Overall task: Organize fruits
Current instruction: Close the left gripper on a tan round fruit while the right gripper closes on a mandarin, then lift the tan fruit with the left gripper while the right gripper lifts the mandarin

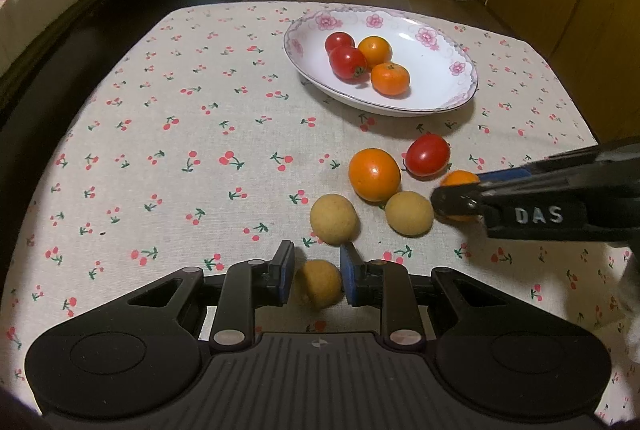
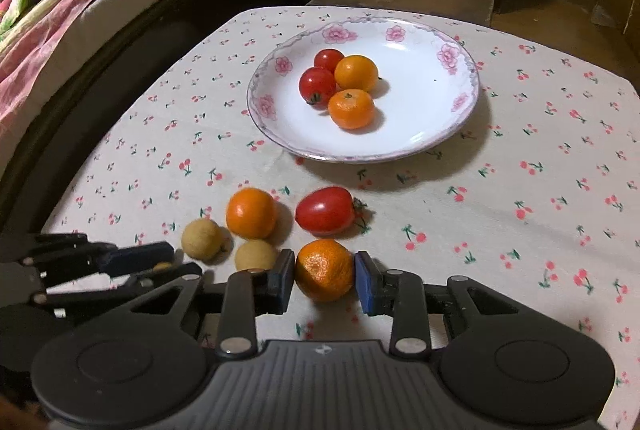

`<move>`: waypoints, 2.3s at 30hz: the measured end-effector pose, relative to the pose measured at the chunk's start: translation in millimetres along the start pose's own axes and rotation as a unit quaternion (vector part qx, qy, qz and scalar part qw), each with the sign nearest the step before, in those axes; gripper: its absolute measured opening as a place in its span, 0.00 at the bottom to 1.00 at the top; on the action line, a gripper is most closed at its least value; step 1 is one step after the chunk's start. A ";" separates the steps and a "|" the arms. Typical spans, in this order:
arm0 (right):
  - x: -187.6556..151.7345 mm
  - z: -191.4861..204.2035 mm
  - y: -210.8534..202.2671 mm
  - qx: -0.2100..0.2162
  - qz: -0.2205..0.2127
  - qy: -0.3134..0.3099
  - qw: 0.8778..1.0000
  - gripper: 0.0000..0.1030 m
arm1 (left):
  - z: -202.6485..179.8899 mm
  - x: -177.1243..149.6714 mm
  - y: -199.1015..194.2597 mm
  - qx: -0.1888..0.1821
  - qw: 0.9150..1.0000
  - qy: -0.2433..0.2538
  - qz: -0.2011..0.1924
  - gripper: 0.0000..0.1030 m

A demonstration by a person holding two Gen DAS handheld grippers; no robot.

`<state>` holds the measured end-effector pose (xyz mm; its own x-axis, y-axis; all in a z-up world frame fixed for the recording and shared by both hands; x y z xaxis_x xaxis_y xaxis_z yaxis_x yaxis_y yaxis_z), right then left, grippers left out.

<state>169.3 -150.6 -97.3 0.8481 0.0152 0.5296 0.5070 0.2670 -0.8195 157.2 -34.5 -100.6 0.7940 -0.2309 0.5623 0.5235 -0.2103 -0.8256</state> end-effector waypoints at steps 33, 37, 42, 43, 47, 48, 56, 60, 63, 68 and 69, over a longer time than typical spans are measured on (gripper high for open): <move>-33.2 -4.4 -20.9 -0.005 0.018 -0.015 1.000 0.32 | -7.2 -15.5 -7.9 0.003 1.000 0.030 -0.006 0.40; -33.6 -4.5 -20.3 -0.006 0.018 -0.014 1.000 0.33 | -9.6 -15.0 -8.1 0.002 0.999 0.031 -0.005 0.33; -33.6 -3.5 -19.6 -0.008 0.017 -0.021 1.000 0.33 | -12.9 -15.8 -8.5 -0.001 0.999 0.035 -0.004 0.33; -33.6 -3.8 -19.5 -0.008 0.016 -0.020 1.000 0.33 | -13.2 -16.2 -8.5 0.000 0.999 0.036 -0.004 0.33; -33.2 -3.6 -19.2 -0.009 0.015 -0.024 1.000 0.33 | -11.7 -17.0 -7.7 0.002 0.999 0.035 -0.001 0.35; -33.0 -3.6 -19.1 -0.009 0.015 -0.025 1.000 0.33 | -11.9 -16.9 -7.8 0.001 0.999 0.036 -0.001 0.35; -33.4 -0.1 -17.9 -0.002 0.017 -0.038 0.999 0.46 | -14.3 -17.1 -6.6 -0.001 0.999 0.042 -0.001 0.39; -33.7 2.7 -16.5 -0.012 0.015 -0.053 0.998 0.46 | -12.7 -15.9 -6.8 -0.003 0.999 0.039 -0.003 0.39; -34.7 4.3 -16.5 -0.025 0.018 -0.068 0.997 0.41 | -13.0 -15.8 -6.5 -0.003 0.999 0.039 -0.003 0.38; -35.9 1.9 -19.7 -0.048 0.015 -0.075 0.996 0.32 | -12.3 -14.5 -7.5 0.008 0.999 0.040 -0.006 0.32; -35.9 1.2 -21.0 -0.050 0.014 -0.075 0.996 0.32 | -12.3 -14.3 -8.0 0.008 0.999 0.040 -0.006 0.32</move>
<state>127.9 -155.7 -98.9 0.8336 0.1664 0.5267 0.5024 0.1680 -0.8481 137.9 -41.1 -101.5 0.7606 -0.3027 0.5743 0.5389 -0.1990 -0.8185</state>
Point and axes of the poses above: each gripper's, at about its wrist camera, not at the fingertips, and y roughly the way its jaws point, z to its left, x to its top, the point moved 9 cm from there along y, roughly the way its jaws point, and after that the axes turned 1 degree about -z, right-handed, at the moved point
